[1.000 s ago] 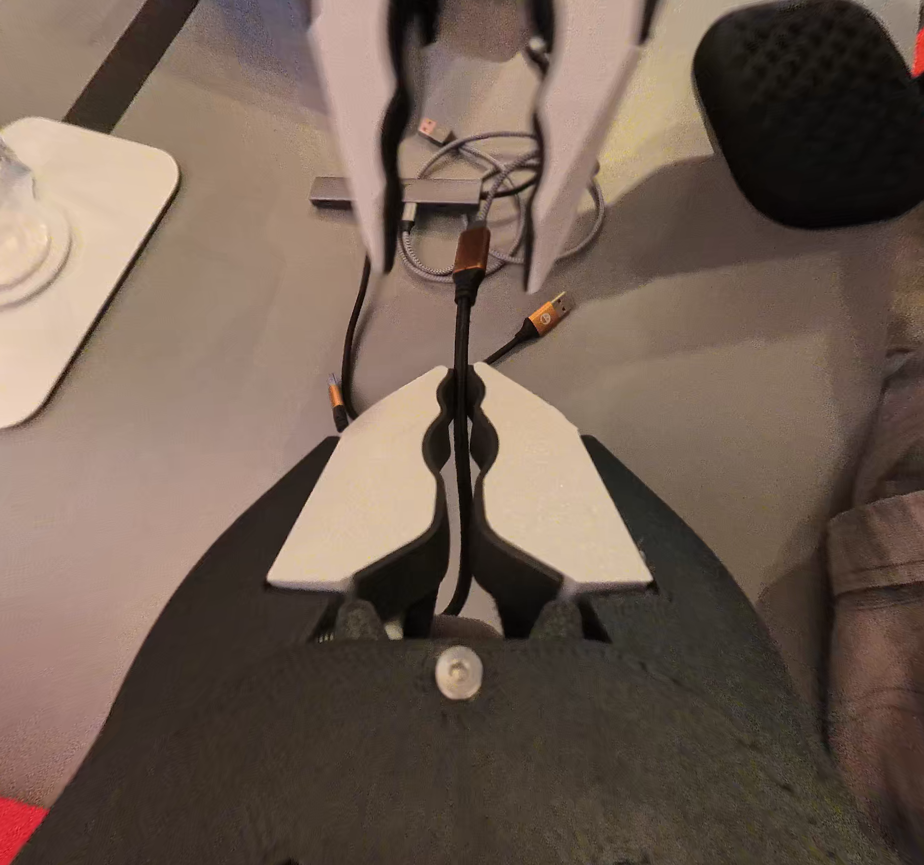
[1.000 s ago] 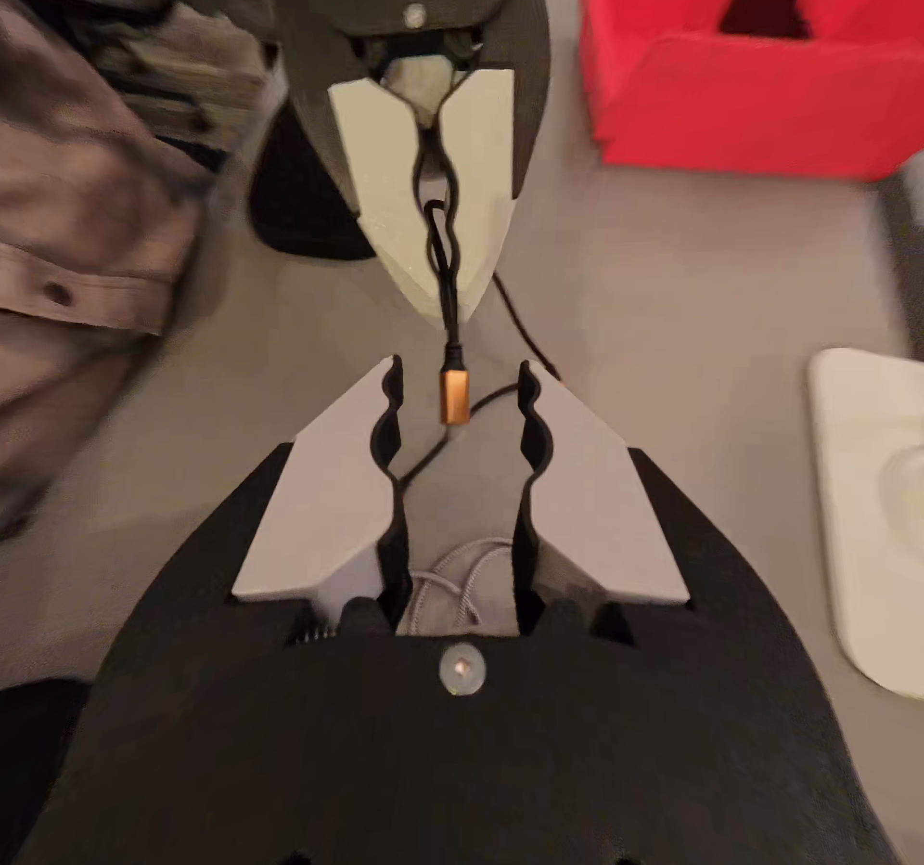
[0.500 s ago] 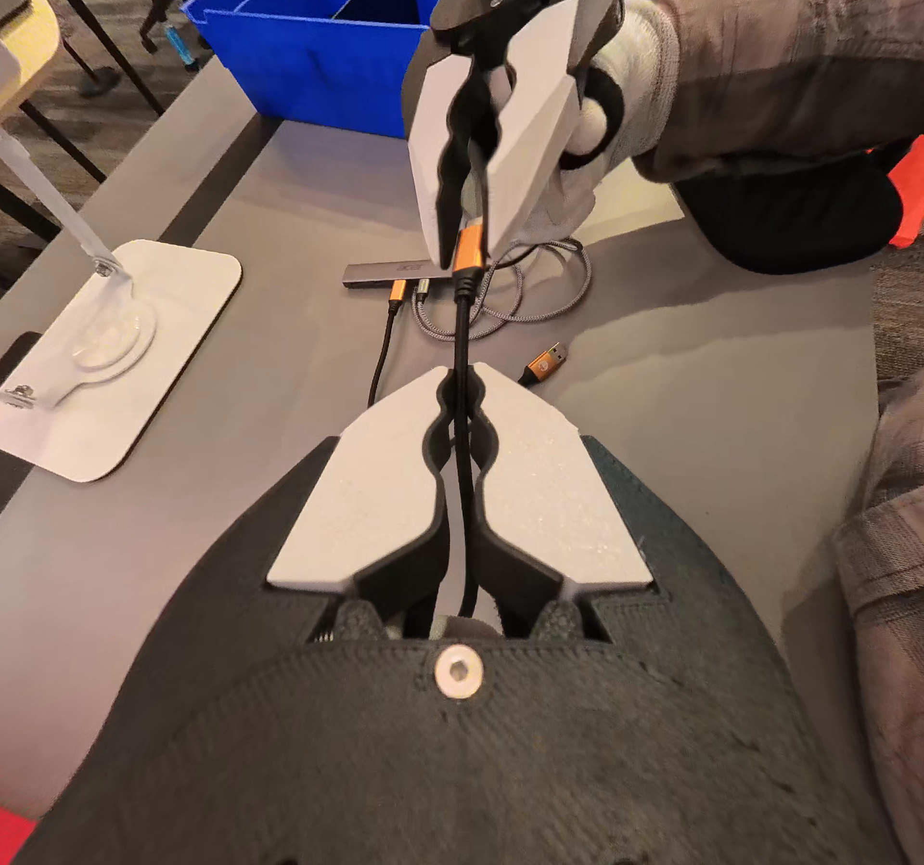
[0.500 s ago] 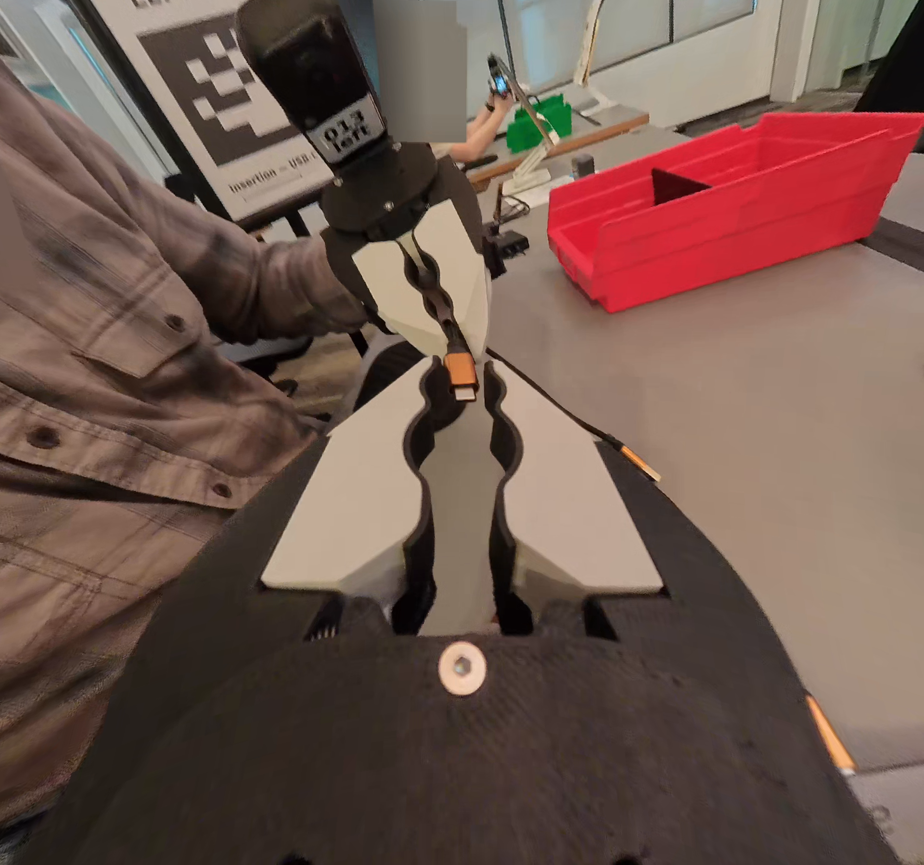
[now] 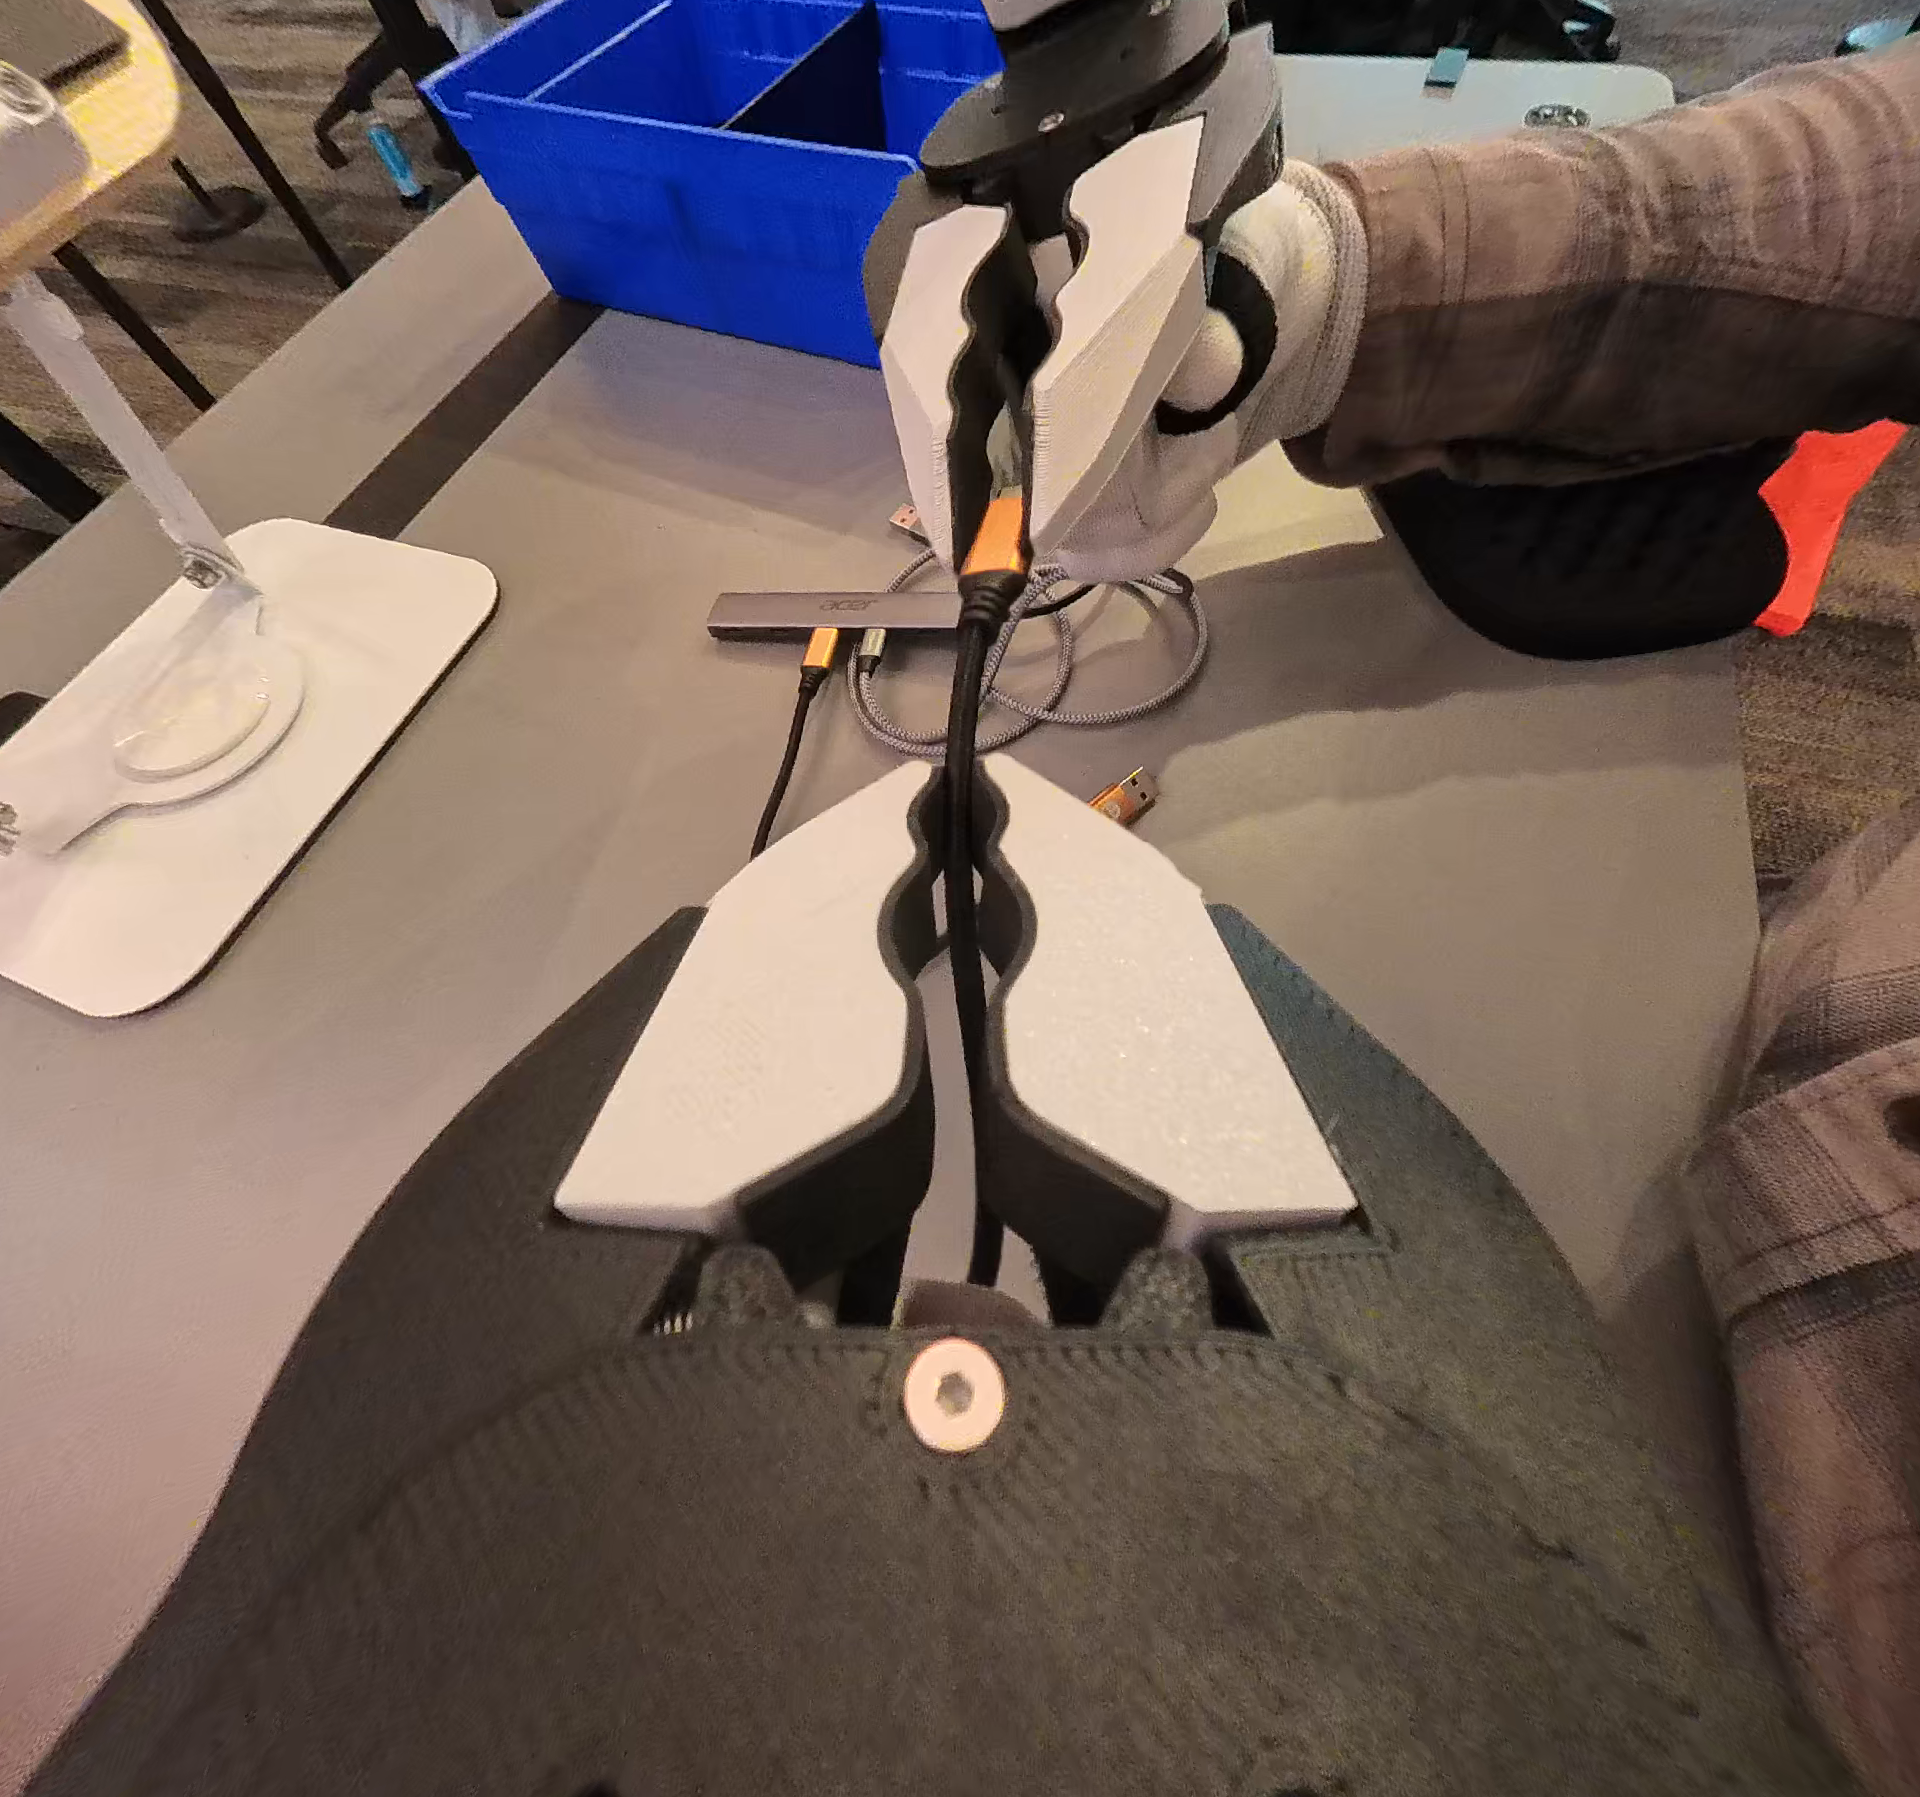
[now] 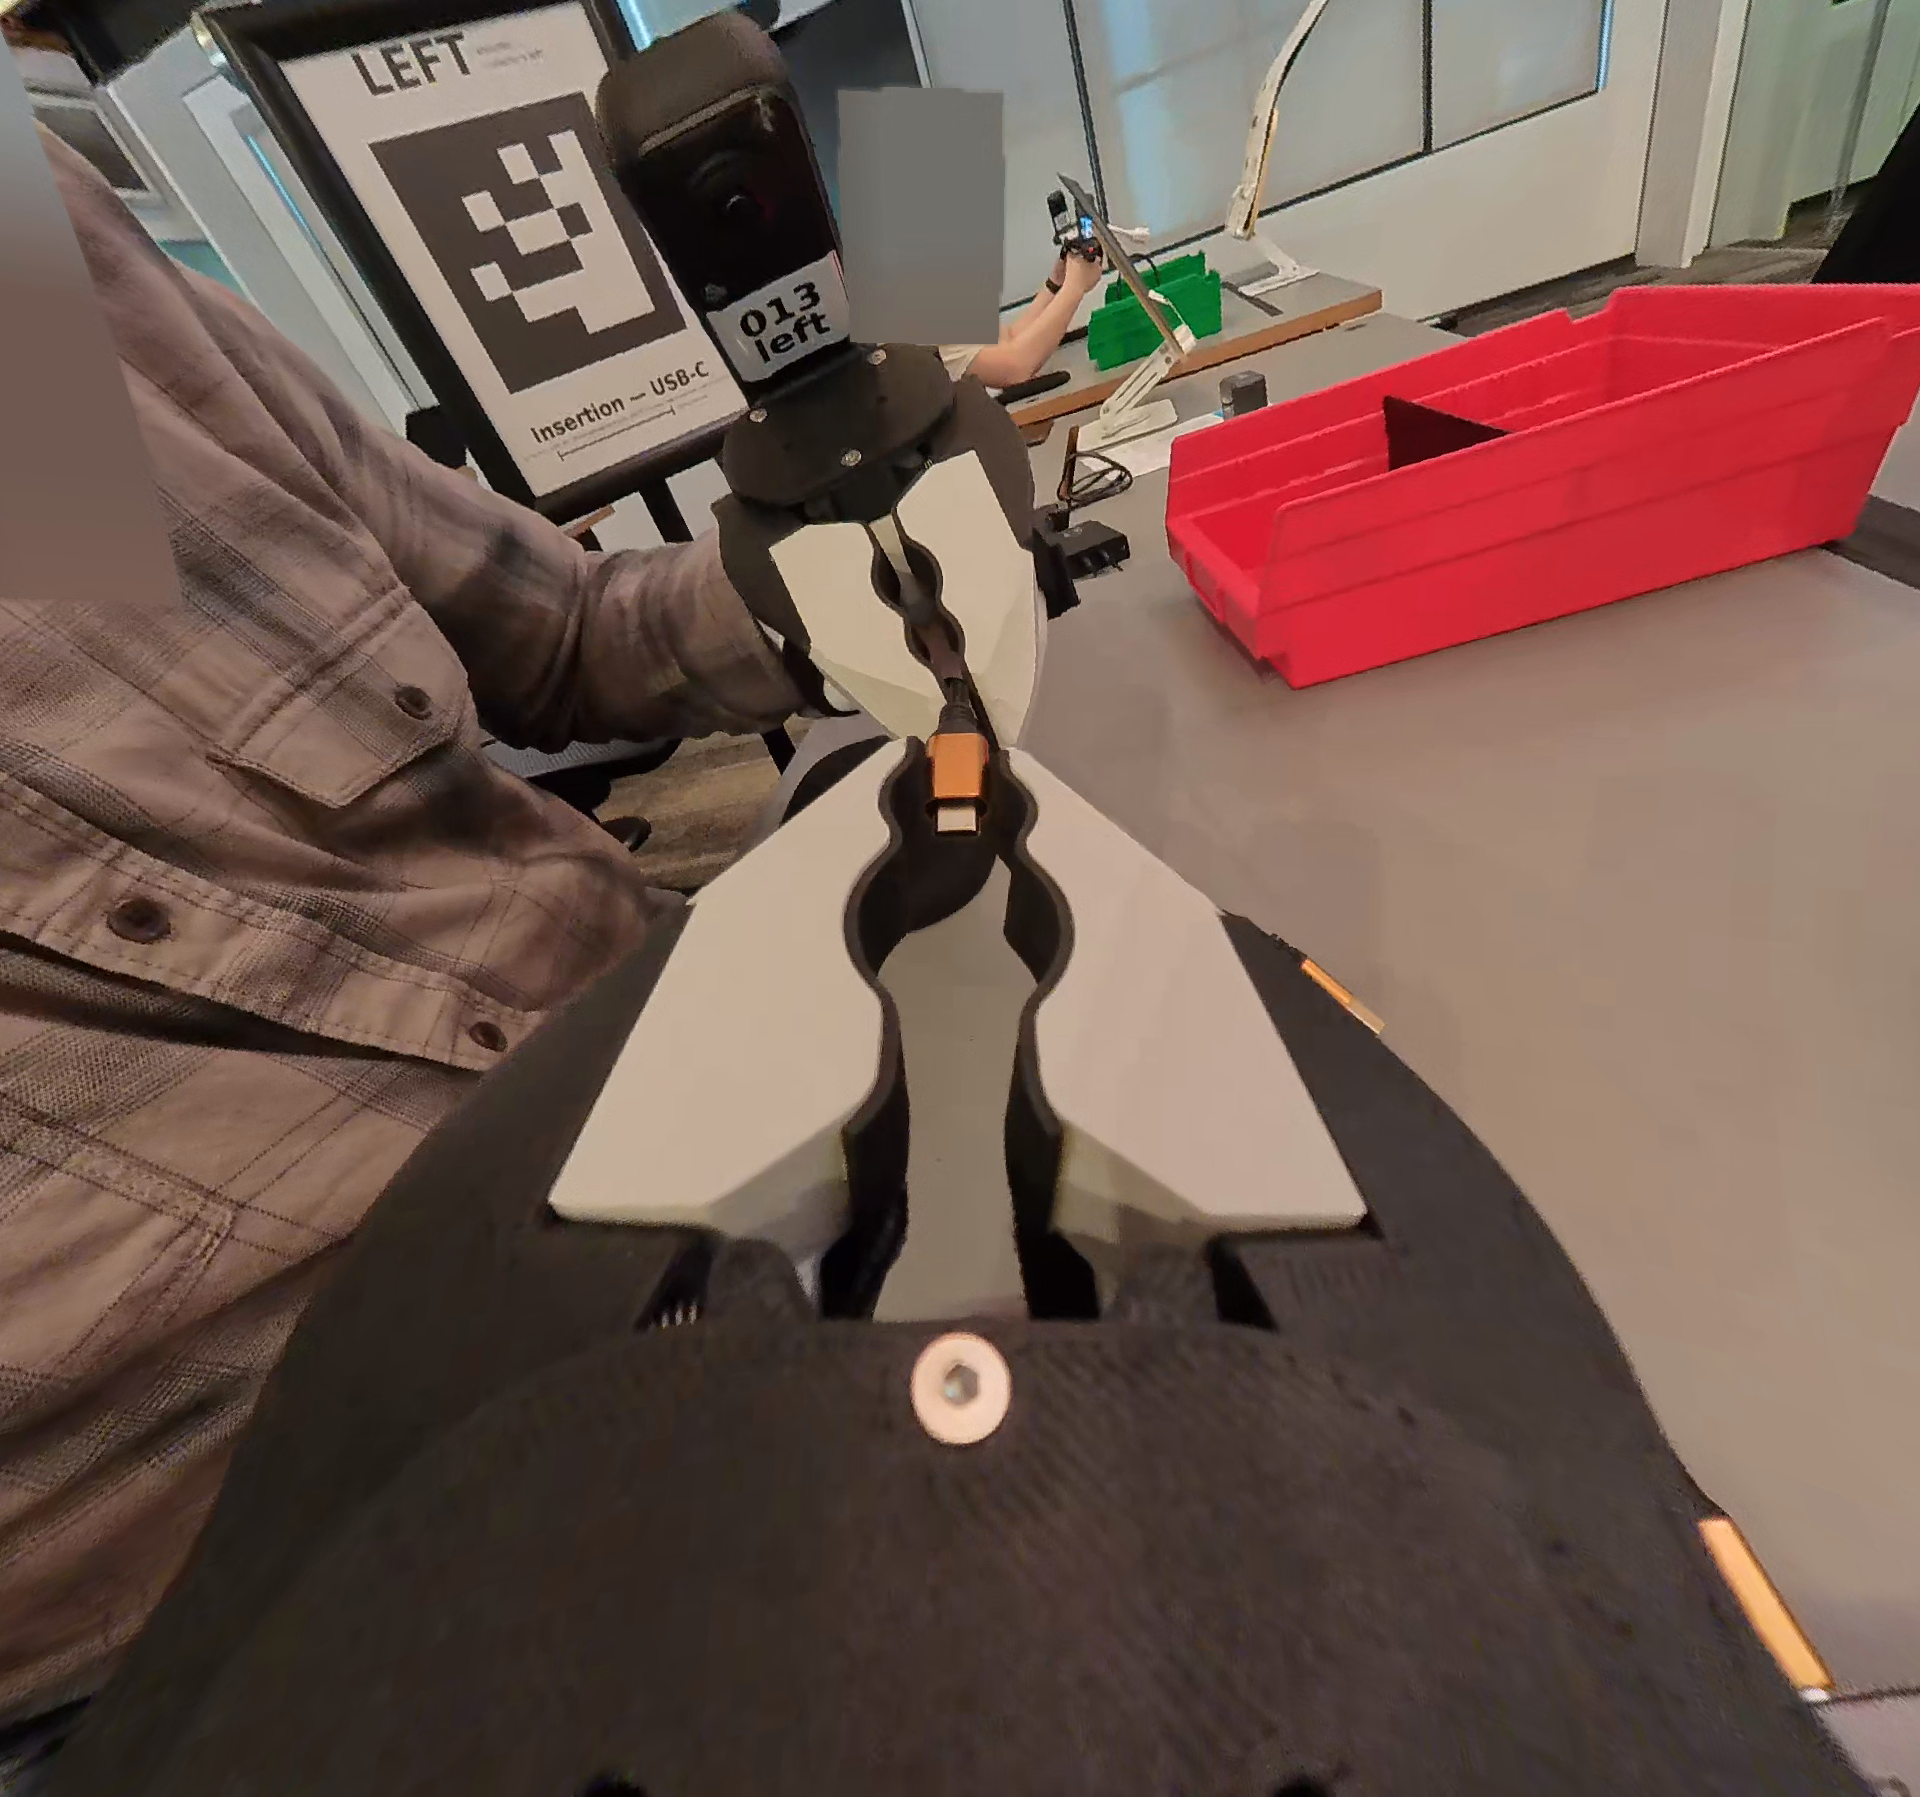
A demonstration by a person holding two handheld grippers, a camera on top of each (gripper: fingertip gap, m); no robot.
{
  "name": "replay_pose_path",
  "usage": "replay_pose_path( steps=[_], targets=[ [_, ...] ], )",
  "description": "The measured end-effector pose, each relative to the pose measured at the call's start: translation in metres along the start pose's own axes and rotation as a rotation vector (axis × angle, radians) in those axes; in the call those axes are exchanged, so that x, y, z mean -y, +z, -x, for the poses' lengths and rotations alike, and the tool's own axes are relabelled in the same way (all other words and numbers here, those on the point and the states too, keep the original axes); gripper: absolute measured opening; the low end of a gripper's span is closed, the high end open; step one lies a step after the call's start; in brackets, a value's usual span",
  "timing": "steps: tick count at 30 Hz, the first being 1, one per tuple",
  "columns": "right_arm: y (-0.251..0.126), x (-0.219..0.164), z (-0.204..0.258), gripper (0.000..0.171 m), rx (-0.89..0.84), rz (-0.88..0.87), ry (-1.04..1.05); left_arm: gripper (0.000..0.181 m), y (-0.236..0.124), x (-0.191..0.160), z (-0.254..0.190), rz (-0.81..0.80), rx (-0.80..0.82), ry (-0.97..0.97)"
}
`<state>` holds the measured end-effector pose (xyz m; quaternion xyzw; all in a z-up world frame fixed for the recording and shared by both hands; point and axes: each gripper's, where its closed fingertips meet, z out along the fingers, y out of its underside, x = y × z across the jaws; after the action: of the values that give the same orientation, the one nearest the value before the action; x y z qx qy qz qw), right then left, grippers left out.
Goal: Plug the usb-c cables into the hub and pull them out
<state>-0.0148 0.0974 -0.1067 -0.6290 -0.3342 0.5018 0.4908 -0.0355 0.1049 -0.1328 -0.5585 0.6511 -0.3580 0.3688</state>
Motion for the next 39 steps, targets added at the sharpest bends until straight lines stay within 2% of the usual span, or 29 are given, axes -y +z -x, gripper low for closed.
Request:
replay_pose_path(
  steps=[2, 4, 6, 9, 11, 14, 25, 31, 35, 39],
  targets=[
    [0.0, -0.002, 0.002, 0.011, 0.003, 0.007, -0.003, 0.003, -0.001, 0.002, 0.0, -0.011, 0.011, 0.012],
    [0.001, -0.001, 0.001, 0.02, -0.008, 0.005, 0.002, 0.003, -0.001, 0.004, 0.0, -0.019, 0.015, 0.011],
    [0.0, 0.001, 0.0, 0.009, -0.01, -0.015, -0.005, 0.003, -0.001, 0.005, 0.0, -0.02, 0.017, 0.013],
    [-0.001, 0.003, 0.001, 0.011, -0.003, -0.031, 0.0, 0.003, 0.0, 0.006, -0.001, -0.02, 0.013, 0.013],
    [-0.001, 0.002, 0.0, 0.02, -0.009, -0.027, 0.001, 0.003, 0.0, 0.005, -0.001, -0.011, 0.017, 0.023],
    [-0.001, 0.001, 0.002, 0.009, 0.002, -0.021, 0.003, 0.002, 0.001, 0.005, -0.002, -0.01, 0.017, 0.02],
    [-0.002, 0.004, 0.005, 0.009, 0.023, -0.054, -0.01, 0.003, 0.0, 0.008, -0.003, -0.031, -0.001, -0.01],
    [-0.002, 0.007, 0.008, 0.009, 0.047, -0.084, -0.007, 0.03, -0.01, 0.032, 0.0, -0.151, -0.039, -0.078],
    [-0.004, 0.015, 0.012, 0.009, 0.072, -0.143, -0.02, 0.032, -0.011, 0.054, -0.001, -0.245, -0.096, -0.136],
    [-0.007, 0.023, 0.017, 0.009, 0.095, -0.201, -0.031, 0.034, -0.021, 0.086, 0.002, -0.413, -0.256, -0.256]
  ],
)
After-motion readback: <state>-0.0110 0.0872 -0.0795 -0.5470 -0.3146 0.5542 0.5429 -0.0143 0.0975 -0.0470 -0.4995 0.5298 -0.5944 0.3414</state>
